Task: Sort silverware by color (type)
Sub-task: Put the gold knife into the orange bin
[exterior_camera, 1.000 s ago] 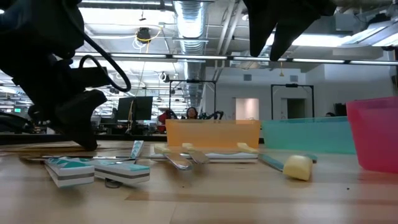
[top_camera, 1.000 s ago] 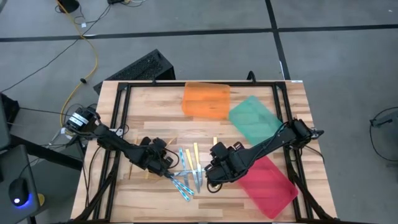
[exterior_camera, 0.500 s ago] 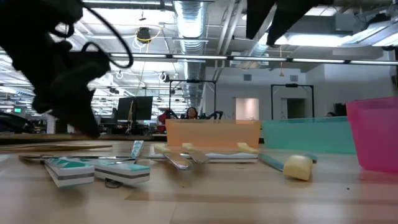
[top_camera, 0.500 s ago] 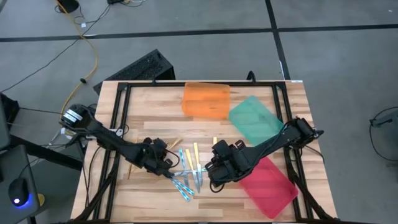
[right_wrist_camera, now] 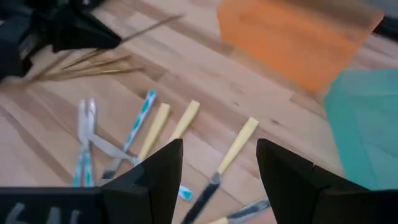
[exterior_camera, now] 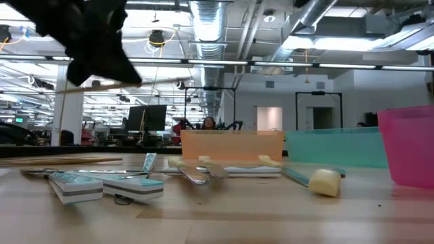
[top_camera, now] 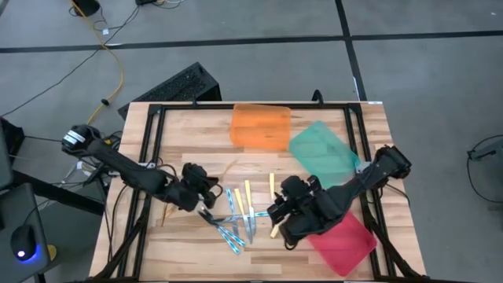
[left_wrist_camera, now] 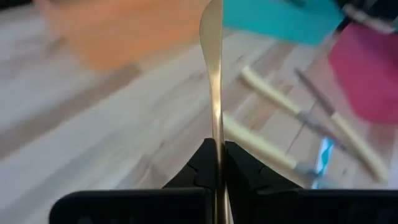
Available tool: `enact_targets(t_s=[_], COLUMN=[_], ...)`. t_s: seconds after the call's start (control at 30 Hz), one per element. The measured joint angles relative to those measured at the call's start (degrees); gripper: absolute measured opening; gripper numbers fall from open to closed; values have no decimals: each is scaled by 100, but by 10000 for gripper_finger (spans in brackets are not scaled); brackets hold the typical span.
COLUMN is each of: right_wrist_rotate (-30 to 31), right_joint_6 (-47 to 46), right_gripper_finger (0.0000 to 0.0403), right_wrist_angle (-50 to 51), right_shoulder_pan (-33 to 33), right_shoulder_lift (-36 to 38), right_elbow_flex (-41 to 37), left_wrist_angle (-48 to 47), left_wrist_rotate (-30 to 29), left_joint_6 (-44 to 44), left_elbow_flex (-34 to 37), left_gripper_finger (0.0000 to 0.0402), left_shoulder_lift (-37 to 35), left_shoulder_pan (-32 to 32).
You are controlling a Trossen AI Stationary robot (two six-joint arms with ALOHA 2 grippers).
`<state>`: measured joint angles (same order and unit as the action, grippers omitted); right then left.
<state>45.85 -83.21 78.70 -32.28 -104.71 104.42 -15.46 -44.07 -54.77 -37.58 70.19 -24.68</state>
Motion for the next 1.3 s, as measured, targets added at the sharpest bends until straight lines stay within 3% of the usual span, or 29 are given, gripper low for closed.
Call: enact_targets(t_s=[0.13,0.3,0.6,1.03,1.3], right_wrist_rotate=[331,534,548,548,551], right_joint_6=[-145,-169,-246,-240,-185], right_gripper_finger=[227,227,227,227,227], right_wrist_angle=[98,204,337,355,398], right_shoulder_pan=[-190,-351,-410,-410,-389], right_shoulder_lift=[167,247,245,243,241], right_elbow_flex=[0,0,-2,-2,-2], left_wrist_angle=[513,1024,1922,3250,3389], left_wrist_rotate=[100,648,1798,2986,3586], left_joint_6=[761,1567,2821,4263,5063], left_elbow_flex=[-2,-2,-2,-3,-882], left_gripper_finger=[0,0,0,0,0], left_shoulder_lift=[-208,-247,-247,-239,747], left_shoulder_pan=[275,804,2118,3793,4157])
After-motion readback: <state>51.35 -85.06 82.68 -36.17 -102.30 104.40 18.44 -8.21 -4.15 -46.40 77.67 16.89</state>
